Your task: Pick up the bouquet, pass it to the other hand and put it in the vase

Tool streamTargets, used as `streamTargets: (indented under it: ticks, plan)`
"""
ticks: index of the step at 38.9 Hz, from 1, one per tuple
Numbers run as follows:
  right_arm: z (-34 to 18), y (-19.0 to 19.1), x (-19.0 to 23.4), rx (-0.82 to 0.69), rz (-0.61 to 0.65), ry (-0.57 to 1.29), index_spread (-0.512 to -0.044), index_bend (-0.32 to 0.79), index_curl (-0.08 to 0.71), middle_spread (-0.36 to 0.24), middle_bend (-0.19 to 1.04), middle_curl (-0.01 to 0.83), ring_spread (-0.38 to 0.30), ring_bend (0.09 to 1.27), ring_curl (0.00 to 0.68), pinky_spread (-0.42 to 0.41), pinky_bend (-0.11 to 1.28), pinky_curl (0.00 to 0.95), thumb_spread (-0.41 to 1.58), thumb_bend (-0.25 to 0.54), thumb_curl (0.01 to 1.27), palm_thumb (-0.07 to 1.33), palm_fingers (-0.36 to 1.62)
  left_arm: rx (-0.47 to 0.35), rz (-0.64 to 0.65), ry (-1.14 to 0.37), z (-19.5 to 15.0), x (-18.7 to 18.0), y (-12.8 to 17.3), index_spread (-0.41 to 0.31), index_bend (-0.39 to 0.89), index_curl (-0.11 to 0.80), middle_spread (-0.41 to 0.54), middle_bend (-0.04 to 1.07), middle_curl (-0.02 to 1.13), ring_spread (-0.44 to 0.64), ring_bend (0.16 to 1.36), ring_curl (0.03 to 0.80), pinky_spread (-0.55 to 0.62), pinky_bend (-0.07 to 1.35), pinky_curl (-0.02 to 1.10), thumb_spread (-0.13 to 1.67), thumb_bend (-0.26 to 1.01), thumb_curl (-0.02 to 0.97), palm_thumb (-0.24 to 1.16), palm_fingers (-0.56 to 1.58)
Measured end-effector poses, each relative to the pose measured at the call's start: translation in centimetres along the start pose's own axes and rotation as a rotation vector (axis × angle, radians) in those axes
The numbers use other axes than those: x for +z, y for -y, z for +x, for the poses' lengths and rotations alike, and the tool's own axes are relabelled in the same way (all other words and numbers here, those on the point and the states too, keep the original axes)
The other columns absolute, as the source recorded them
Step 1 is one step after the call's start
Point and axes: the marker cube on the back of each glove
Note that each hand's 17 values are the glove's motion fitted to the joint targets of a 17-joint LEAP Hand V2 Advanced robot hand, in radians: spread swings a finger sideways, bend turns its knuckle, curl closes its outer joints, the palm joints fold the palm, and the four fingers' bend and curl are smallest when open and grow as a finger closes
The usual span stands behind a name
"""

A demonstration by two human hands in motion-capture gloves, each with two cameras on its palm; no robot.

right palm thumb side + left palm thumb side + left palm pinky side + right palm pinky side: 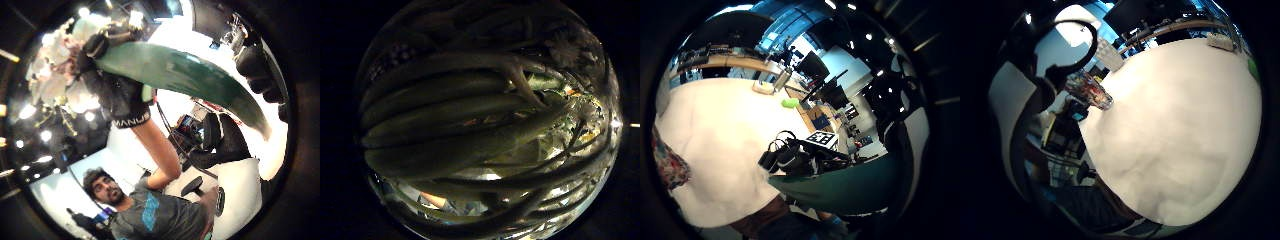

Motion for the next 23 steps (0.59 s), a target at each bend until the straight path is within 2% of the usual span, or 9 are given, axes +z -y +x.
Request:
streamTargets:
  ticks: [3,5,6,10,14,17,20,23]
  plan:
    - [1.5,-0.8,-1.4,0.045,0.022,-0.058,-0.289,0.13,0.441,-0.177,0.47,0.542,-0.197,0.72,0.467,-0.135,0.65,0.439,0.85,-0.028,0.65,0.88,0.91,0.1,0.043,0.024,2.1,-3.2,0.7,-0.25,0.15,0.307,-0.33,0.48,0.54,-0.36,0.83,0.455,-0.37,0.62,0.44,0.74,-0.01,0.585,0.9,1.24]
    - [2.2,-1.3,-2.2,0.035,0.035,-0.054,-0.289,0.13,0.433,-0.174,0.46,0.532,-0.191,0.68,0.452,-0.099,0.62,0.431,0.87,-0.025,0.64,0.88,0.9,0.189,0.089,0.066,3.7,-6.0,1.1,-0.25,0.15,0.314,-0.331,0.48,0.54,-0.36,0.83,0.459,-0.38,0.62,0.44,0.75,-0.01,0.591,0.9,1.24]
    - [2.6,-1.5,-2.5,0.027,0.041,-0.049,-0.291,0.12,0.426,-0.174,0.45,0.526,-0.187,0.66,0.444,-0.083,0.61,0.424,0.89,-0.025,0.64,0.88,0.91,0.205,0.117,0.082,4.3,-7.4,1.2,-0.25,0.15,0.317,-0.332,0.48,0.54,-0.36,0.83,0.461,-0.38,0.62,0.45,0.75,-0.02,0.593,0.9,1.24]
    - [3.4,-2.0,-3.5,0.035,0.06,-0.053,-0.293,0.14,0.416,-0.17,0.41,0.507,-0.164,0.57,0.413,0.002,0.56,0.4,0.93,-0.024,0.62,0.87,0.87,0.106,0.235,0.097,5.2,-13.0,1.0,-0.25,0.15,0.329,-0.331,0.48,0.55,-0.36,0.83,0.467,-0.38,0.62,0.45,0.77,-0.02,0.602,0.9,1.23]
    - [3.3,-2.0,-3.5,0.0,0.056,-0.085,-0.293,0.14,0.402,-0.164,0.38,0.493,-0.151,0.52,0.394,0.059,0.53,0.382,0.97,-0.023,0.6,0.86,0.88,0.078,0.336,0.129,4.3,-18.1,0.6,-0.25,0.15,0.339,-0.33,0.48,0.56,-0.36,0.83,0.471,-0.38,0.62,0.45,0.78,-0.02,0.609,0.9,1.23]
    - [3.1,-2.0,-2.8,0.015,0.043,-0.076,-0.292,0.14,0.396,-0.162,0.37,0.486,-0.142,0.49,0.386,0.092,0.5,0.373,0.99,-0.024,0.59,0.85,0.89,0.033,0.403,0.174,2.1,-21.8,0.1,-0.25,0.15,0.346,-0.33,0.48,0.57,-0.36,0.83,0.473,-0.38,0.62,0.45,0.78,-0.02,0.615,0.9,1.22]
    - [3.0,-1.6,-1.8,-0.056,0.022,-0.061,-0.292,0.13,0.387,-0.16,0.35,0.479,-0.134,0.47,0.381,0.116,0.49,0.366,1.0,-0.023,0.58,0.85,0.9,-0.026,0.445,0.198,-0.5,-24.8,-0.3,-0.25,0.15,0.352,-0.33,0.47,0.57,-0.36,0.83,0.475,-0.38,0.62,0.45,0.78,-0.02,0.62,0.9,1.22]
    - [3.4,-1.8,-1.3,0.041,0.011,-0.112,-0.292,0.13,0.381,-0.159,0.34,0.473,-0.13,0.45,0.379,0.135,0.47,0.361,1.02,-0.022,0.57,0.84,0.9,-0.069,0.466,0.184,-3.1,-26.9,-0.5,-0.25,0.15,0.358,-0.331,0.47,0.57,-0.36,0.82,0.476,-0.38,0.61,0.45,0.78,-0.02,0.625,0.9,1.22]
